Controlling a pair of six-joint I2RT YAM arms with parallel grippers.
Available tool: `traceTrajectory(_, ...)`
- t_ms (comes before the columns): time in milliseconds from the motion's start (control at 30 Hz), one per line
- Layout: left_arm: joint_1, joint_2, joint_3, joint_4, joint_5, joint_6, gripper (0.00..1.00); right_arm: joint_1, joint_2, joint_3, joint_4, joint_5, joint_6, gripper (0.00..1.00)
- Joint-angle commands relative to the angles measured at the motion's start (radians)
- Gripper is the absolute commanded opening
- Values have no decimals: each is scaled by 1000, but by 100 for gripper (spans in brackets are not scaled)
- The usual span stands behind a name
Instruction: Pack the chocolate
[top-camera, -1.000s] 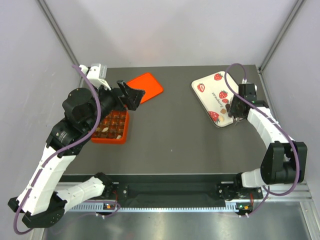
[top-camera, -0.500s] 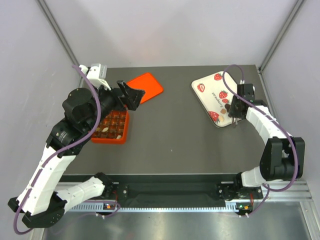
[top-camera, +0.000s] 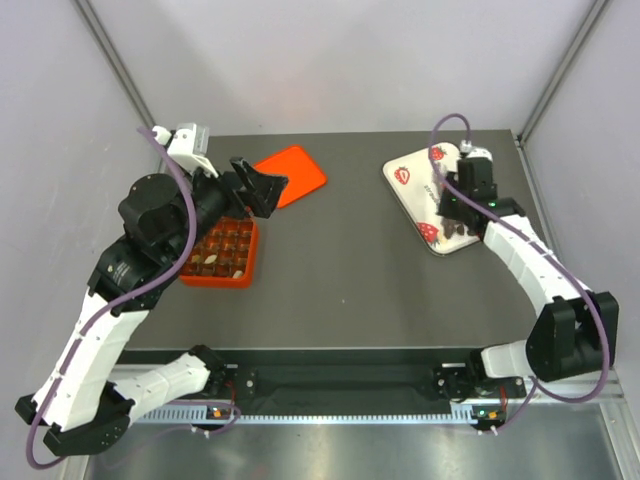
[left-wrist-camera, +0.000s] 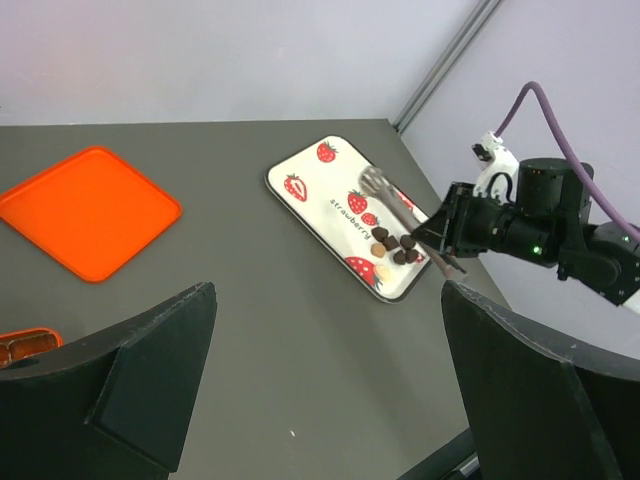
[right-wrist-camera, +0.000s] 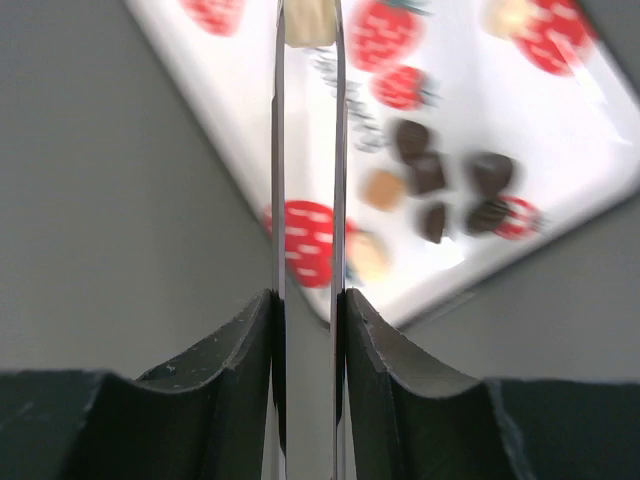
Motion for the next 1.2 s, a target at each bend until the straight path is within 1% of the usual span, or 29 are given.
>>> traceTrajectory(0, 3, 3, 43, 37, -6, 25, 99, 164, -41, -18, 210, -27, 99, 28)
traceTrajectory(33, 3, 6, 43, 35, -5, 24, 99, 202, -36, -29, 245, -33, 117, 28)
traceTrajectory(67, 3, 3, 43, 34, 6, 19, 99, 279, -32, -40, 279, -41, 137, 28)
traceTrajectory(100, 3, 3, 41, 35, 8, 19, 99, 316, -26, -50, 313, -47, 156, 28)
traceTrajectory(133, 3, -1, 40, 37, 9, 17, 99, 353, -12, -66, 394, -70, 188, 28)
traceTrajectory(167, 3, -4, 35, 37, -1, 19, 99, 421, -1, -70, 425, -82, 202, 28)
traceTrajectory(233, 3, -9, 38, 31, -11, 20, 99, 494, 45, -64, 512, -92, 228, 28)
traceTrajectory(267, 3, -10, 40, 28, -9, 21, 99, 564, 85, -55, 531, -95, 226, 28)
traceTrajectory(333, 3, -17, 40, 29, -9, 21, 99, 633, 134, -8, 548, -98, 210, 28)
traceTrajectory(367, 3, -18, 37, 31, -9, 21, 99, 696, 158, 12, 545, -96, 196, 29)
traceTrajectory(433, 3, -23, 34, 25, -17, 24, 99, 752, 226, 73, 531, -93, 170, 29)
traceTrajectory(467, 3, -26, 34, 25, -24, 25, 99, 800, 261, 91, 522, -92, 161, 29)
traceTrajectory(533, 3, -30, 32, 20, -23, 25, 99, 844, 296, 127, 522, -98, 150, 29)
traceTrajectory(567, 4, -32, 32, 22, -23, 25, 99, 888, 313, 141, 519, -96, 128, 29)
traceTrajectory(633, 3, -38, 31, 20, -24, 25, 99, 949, 353, 170, 513, -53, 111, 29)
traceTrajectory(767, 3, -46, 31, 14, -32, 30, 99, 1002, 405, 212, 490, -9, 90, 29)
traceTrajectory(967, 4, -50, 25, 8, -38, 30, 99, 1023, 422, 221, 487, 3, 76, 30)
traceTrajectory(1033, 3, -52, 25, 12, -37, 30, 99, 1031, 428, 226, 459, 6, 70, 31)
traceTrajectory(1167, 3, -58, 20, 11, -37, 27, 99, 1042, 445, 239, 436, 48, 52, 37)
